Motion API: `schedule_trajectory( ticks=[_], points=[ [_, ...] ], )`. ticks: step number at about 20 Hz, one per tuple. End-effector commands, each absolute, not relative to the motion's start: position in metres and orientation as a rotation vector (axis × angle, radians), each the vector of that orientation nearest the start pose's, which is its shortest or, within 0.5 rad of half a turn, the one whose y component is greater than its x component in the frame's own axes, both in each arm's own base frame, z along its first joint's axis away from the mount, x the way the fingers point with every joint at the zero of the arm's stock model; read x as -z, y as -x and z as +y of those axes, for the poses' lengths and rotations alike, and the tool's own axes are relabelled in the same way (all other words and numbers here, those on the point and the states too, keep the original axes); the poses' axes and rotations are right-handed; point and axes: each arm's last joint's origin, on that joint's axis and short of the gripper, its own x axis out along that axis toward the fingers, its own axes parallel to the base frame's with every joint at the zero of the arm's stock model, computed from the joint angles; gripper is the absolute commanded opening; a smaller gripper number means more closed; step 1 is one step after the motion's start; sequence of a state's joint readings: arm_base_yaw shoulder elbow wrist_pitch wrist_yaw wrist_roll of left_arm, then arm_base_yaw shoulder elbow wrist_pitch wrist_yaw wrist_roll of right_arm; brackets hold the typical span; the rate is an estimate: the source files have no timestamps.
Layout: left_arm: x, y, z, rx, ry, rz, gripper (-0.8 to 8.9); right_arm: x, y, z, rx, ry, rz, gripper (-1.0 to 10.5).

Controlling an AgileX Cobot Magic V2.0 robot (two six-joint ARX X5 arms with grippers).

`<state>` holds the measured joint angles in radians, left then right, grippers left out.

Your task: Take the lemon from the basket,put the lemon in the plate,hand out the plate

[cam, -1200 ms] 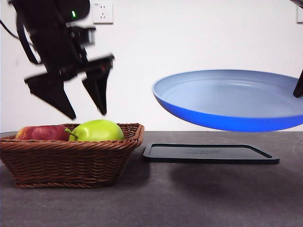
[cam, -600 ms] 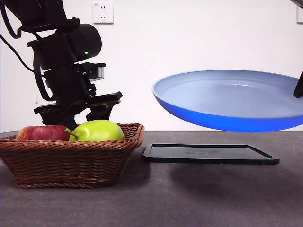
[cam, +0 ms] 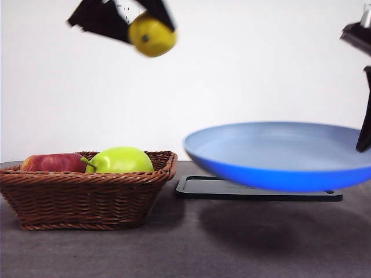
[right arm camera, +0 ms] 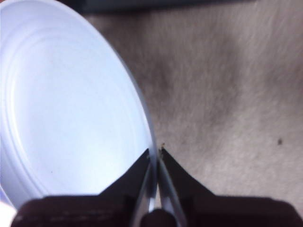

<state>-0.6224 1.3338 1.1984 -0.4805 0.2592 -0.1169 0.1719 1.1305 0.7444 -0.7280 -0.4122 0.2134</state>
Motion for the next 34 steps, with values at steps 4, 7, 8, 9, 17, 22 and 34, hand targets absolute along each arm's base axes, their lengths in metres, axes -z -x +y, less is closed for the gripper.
schedule_trajectory(
  ticks=[4,7,8,9,17,22,34],
  points=[
    [-0.311,-0.198,-0.243,0.941,-0.133,0.697,1.92,-0.219,-0.198,0.057,-0.448,-0.303,1.199,0.0],
    [-0.294,-0.187,-0.270,0.986,-0.185,0.722,1.92,-0.219,-0.198,0.057,-0.448,-0.302,1.201,0.0],
    [-0.287,-0.185,-0.277,0.993,-0.202,0.735,1.92,-0.219,-0.198,0.057,-0.448,-0.302,1.201,0.0],
    [-0.280,-0.183,-0.283,0.990,-0.222,0.750,1.92,-0.219,-0.198,0.057,-0.448,-0.303,1.202,0.0],
    [-0.239,-0.184,-0.304,0.972,-0.306,0.861,2.67,-0.220,-0.197,0.059,-0.498,-0.333,1.208,0.0],
    [-0.237,-0.183,-0.303,0.978,-0.334,0.878,3.65,-0.219,-0.197,0.059,-0.497,-0.333,1.209,0.0],
    [-0.292,-0.174,-0.271,0.974,-0.246,0.759,3.67,-0.218,-0.198,0.050,-0.418,-0.396,1.231,0.0]
  ],
)
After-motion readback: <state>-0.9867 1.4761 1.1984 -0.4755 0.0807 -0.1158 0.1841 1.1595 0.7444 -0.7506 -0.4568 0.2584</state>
